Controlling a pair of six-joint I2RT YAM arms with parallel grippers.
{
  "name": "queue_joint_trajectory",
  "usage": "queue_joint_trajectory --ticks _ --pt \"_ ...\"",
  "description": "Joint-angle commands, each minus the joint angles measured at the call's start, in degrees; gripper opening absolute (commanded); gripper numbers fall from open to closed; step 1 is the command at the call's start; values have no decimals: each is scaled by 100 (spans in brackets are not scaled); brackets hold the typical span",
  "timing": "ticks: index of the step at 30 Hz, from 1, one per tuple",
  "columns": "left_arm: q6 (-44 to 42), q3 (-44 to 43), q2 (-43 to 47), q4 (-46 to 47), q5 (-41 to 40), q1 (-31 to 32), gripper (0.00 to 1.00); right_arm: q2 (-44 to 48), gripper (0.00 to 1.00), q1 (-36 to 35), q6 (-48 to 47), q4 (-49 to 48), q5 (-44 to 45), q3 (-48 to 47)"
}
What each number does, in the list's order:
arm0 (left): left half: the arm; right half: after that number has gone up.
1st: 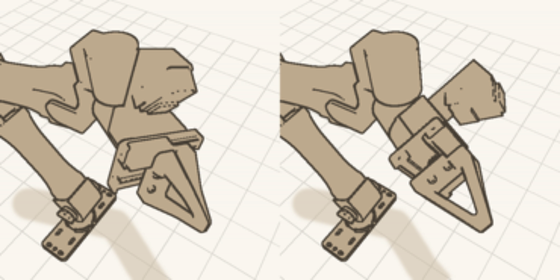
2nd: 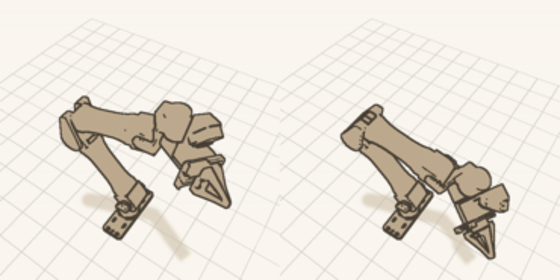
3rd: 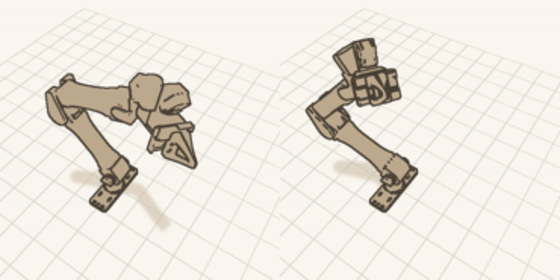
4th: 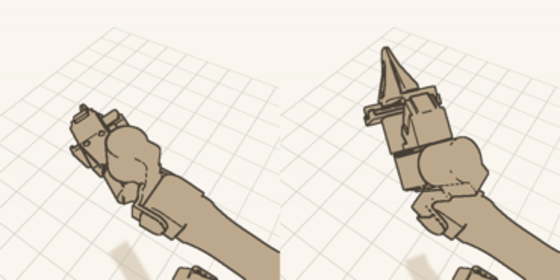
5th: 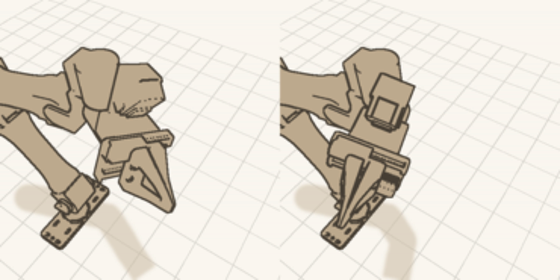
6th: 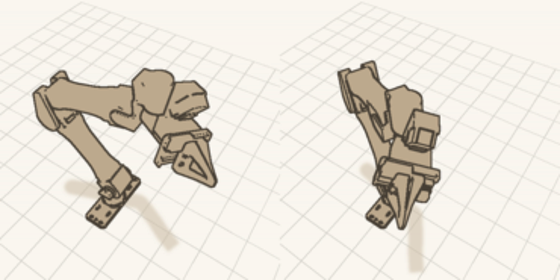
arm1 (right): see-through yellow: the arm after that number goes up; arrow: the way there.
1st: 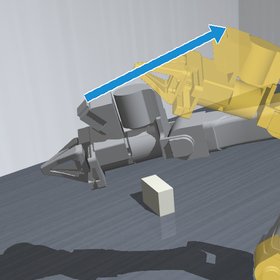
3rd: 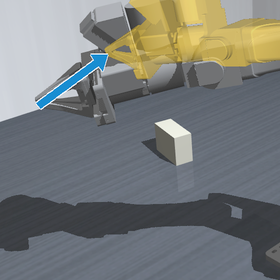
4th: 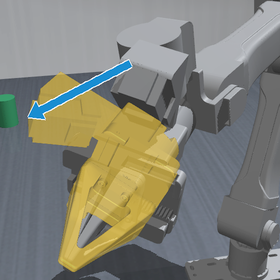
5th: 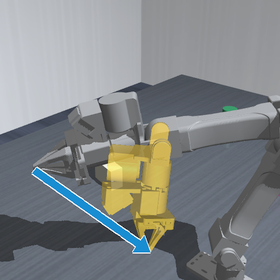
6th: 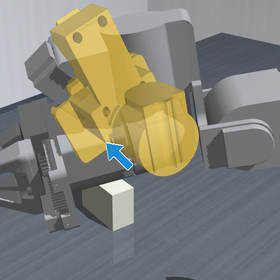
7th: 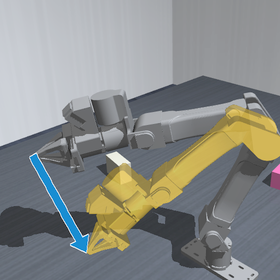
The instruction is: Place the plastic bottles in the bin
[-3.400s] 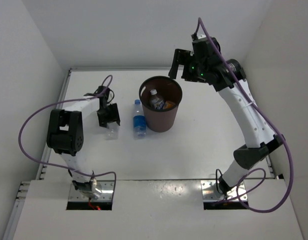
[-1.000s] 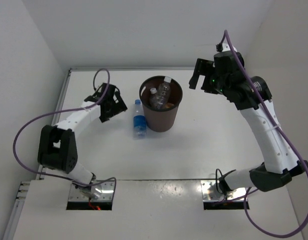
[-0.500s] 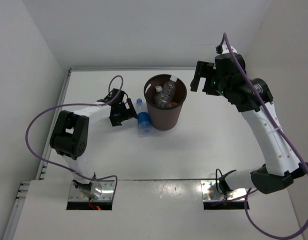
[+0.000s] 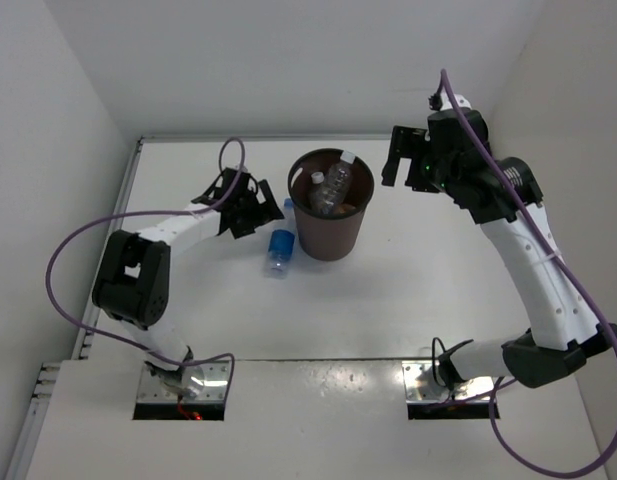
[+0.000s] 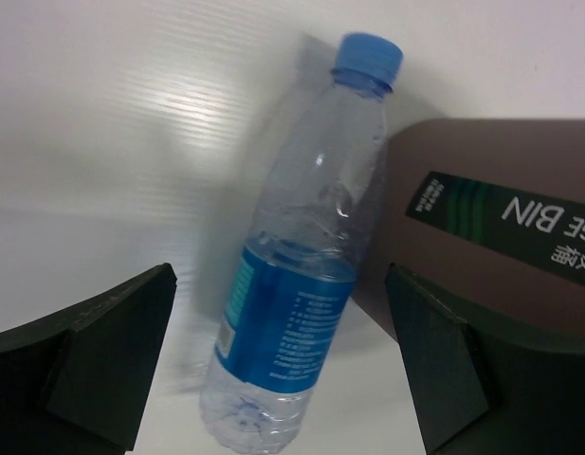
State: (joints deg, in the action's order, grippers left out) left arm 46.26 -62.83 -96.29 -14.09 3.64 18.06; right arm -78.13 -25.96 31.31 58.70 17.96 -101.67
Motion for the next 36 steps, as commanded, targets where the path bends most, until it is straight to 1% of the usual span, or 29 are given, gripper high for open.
queue_joint_trajectory --ticks 1,6,10,11,13,16,18,19,20,21,24,26,27,29,30,32,33,34,35,36 --pt "102 43 -223 397 382 294 100 26 100 81 -108 -192 33 68" --pt "-2 156 -592 477 471 645 100 26 100 82 -160 -245 33 121" --pt "58 262 -802 407 471 646 91 26 100 135 -160 -245 33 121" --pt "59 262 -804 407 471 646 86 26 100 135 -213 -245 85 121" --pt "59 333 -856 346 471 646 81 26 100 135 -213 -245 85 121" --pt "59 456 -778 292 393 646 71 78 100 187 -213 -245 138 182" --pt "111 456 -567 126 199 593 60 131 100 187 -213 -245 138 182" --pt "163 386 -453 -40 129 445 54 131 100 187 -213 -245 138 235" --pt "321 281 -339 -137 -54 383 50 131 100 187 -213 -245 86 235" --pt "401 202 -85 -234 -143 312 43 131 100 187 -213 -245 85 235" --pt "603 -272 276 -524 -398 40 39 131 100 187 -213 -245 85 288" --pt "690 -597 601 -795 -643 -118 37 131 100 240 -213 -245 33 288" --pt "778 -912 716 -858 -732 -119 37 131 100 240 -213 -245 33 288" --pt "832 -1213 936 -912 -795 -294 36 131 100 240 -213 -245 -29 288" --pt "919 -1528 1137 -912 -795 -295 36 131 100 240 -213 -245 -29 288" --pt "920 -1854 1209 -484 -664 -295 36 131 100 240 -160 -245 -29 288" --pt "728 -2178 1270 -316 -393 -225 36 131 100 240 -160 -245 -29 288" --pt "631 -2355 1271 -183 -312 -155 36 131 100 240 -160 -245 -29 288" --pt "499 -2522 1271 -86 -311 -50 36 131 100 240 -108 -245 -81 288" --pt "193 -2820 1131 -16 -363 221 36 131 100 240 -108 -297 -82 288"
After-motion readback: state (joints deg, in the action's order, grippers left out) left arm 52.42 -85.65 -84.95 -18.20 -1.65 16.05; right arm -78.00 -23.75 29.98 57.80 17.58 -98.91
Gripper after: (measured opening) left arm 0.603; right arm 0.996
